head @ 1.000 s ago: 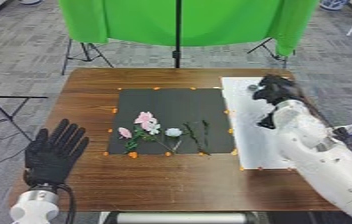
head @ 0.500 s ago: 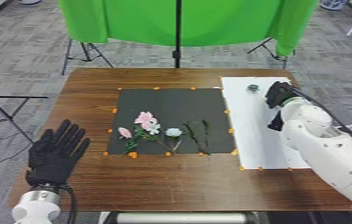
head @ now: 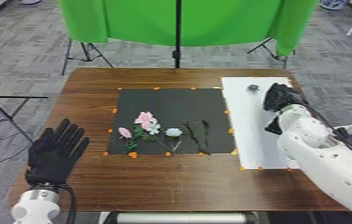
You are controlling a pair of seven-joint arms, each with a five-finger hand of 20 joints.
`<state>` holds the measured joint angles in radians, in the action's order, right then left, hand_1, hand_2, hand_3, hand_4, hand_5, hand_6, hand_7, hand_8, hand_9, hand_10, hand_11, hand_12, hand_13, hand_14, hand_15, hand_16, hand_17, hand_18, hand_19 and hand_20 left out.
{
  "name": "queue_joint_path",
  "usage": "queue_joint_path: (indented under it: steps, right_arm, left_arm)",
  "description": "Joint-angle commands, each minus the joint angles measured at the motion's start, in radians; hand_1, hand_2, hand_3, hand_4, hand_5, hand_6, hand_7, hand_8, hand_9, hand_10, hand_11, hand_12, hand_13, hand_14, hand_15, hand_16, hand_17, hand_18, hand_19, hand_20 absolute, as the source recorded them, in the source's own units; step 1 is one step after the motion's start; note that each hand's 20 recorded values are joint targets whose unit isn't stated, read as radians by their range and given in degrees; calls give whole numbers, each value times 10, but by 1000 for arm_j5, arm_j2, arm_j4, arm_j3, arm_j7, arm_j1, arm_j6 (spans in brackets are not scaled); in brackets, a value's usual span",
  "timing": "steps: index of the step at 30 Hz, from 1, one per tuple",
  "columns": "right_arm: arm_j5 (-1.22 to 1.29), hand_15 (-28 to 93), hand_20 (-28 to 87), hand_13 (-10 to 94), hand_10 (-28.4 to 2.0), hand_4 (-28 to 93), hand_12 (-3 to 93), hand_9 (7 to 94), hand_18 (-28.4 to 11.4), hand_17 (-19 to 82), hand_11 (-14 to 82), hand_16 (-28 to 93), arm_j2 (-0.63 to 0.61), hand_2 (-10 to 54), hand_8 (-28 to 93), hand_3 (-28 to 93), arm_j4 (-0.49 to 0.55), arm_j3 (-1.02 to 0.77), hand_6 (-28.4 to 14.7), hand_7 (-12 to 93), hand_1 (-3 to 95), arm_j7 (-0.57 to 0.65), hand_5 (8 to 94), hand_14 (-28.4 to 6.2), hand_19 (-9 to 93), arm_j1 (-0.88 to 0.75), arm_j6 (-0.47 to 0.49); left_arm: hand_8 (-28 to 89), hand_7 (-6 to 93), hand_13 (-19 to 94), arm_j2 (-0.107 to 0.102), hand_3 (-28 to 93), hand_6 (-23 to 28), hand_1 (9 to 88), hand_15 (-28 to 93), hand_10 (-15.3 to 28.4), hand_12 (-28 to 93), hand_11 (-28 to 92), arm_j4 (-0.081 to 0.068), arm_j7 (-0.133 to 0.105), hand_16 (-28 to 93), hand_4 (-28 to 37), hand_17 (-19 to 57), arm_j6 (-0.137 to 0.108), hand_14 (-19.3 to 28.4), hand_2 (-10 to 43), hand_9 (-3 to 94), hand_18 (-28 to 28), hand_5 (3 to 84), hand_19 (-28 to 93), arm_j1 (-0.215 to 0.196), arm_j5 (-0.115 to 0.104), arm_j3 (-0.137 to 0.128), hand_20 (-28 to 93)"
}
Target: Arrange flowers
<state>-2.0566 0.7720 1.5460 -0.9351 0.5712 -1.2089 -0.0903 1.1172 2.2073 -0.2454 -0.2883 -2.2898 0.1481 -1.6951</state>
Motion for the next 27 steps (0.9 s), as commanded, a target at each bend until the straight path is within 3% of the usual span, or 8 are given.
queue_joint_path:
  steps: [1,4,6,11,13,19,24,27]
  right_arm:
    - [42,277,376,696,-98,-283,430,841,-191,290,123,403,60,-95,15,643,222,112,0,348,638,-134,750,-65,748,78,39]
    - [57,281,376,692,-100,-283,430,839,-192,286,123,402,100,-95,14,645,257,181,0,349,637,-191,750,-65,750,100,37]
    - [55,283,376,692,-100,-283,430,839,-192,286,123,401,119,-95,15,647,259,236,1,350,636,-202,749,-66,750,120,51]
    - [38,288,376,694,-100,-283,426,842,-192,286,122,401,115,-95,11,648,218,365,1,349,635,-212,751,-65,751,190,105]
    - [43,288,376,693,-100,-283,426,842,-192,286,122,401,110,-95,9,647,206,403,1,349,635,-200,751,-65,751,218,97]
    - [26,286,375,682,-100,-283,420,839,-192,285,115,401,90,-95,2,650,212,418,2,343,633,-176,749,-65,752,215,72]
    - [24,284,373,665,-100,-283,416,827,-190,281,108,400,84,-95,-1,657,215,410,-1,340,627,-160,737,-66,751,199,45]
    - [46,289,372,659,-101,-283,416,823,-190,280,109,400,90,-95,-1,659,223,383,-2,342,624,-168,732,-67,752,176,79]
  left_arm:
    - [-79,97,197,3,751,92,333,279,136,117,177,4,7,-34,-246,-46,-5,119,87,292,120,423,257,-24,-13,-3,141]
    - [-78,95,193,3,752,93,329,277,137,117,174,6,11,-34,-248,-46,-18,119,91,287,120,421,256,-17,-17,-1,141]
    - [-77,94,189,2,753,94,325,275,137,118,175,6,1,-34,-250,-47,-16,118,95,284,119,421,256,-17,-18,-1,141]
    - [-76,95,187,-3,755,93,319,274,135,119,175,10,-1,-31,-254,-48,-24,117,103,278,120,421,257,-10,-30,0,142]
    - [-76,96,186,-4,756,93,318,273,136,119,175,13,-8,-31,-255,-48,-19,116,104,278,120,420,257,-13,-23,-5,142]
    - [-76,98,201,-1,759,93,312,280,138,119,180,14,-18,-29,-257,-47,9,122,107,293,120,423,255,-26,-29,-15,141]
    - [-77,99,223,-4,762,92,306,281,141,118,177,9,-19,-30,-260,-46,2,125,109,316,121,427,253,-13,-28,-6,141]
    - [-78,98,226,-2,763,91,305,284,141,118,176,8,-16,-29,-263,-45,-2,126,109,317,121,428,254,-14,-33,-7,142]
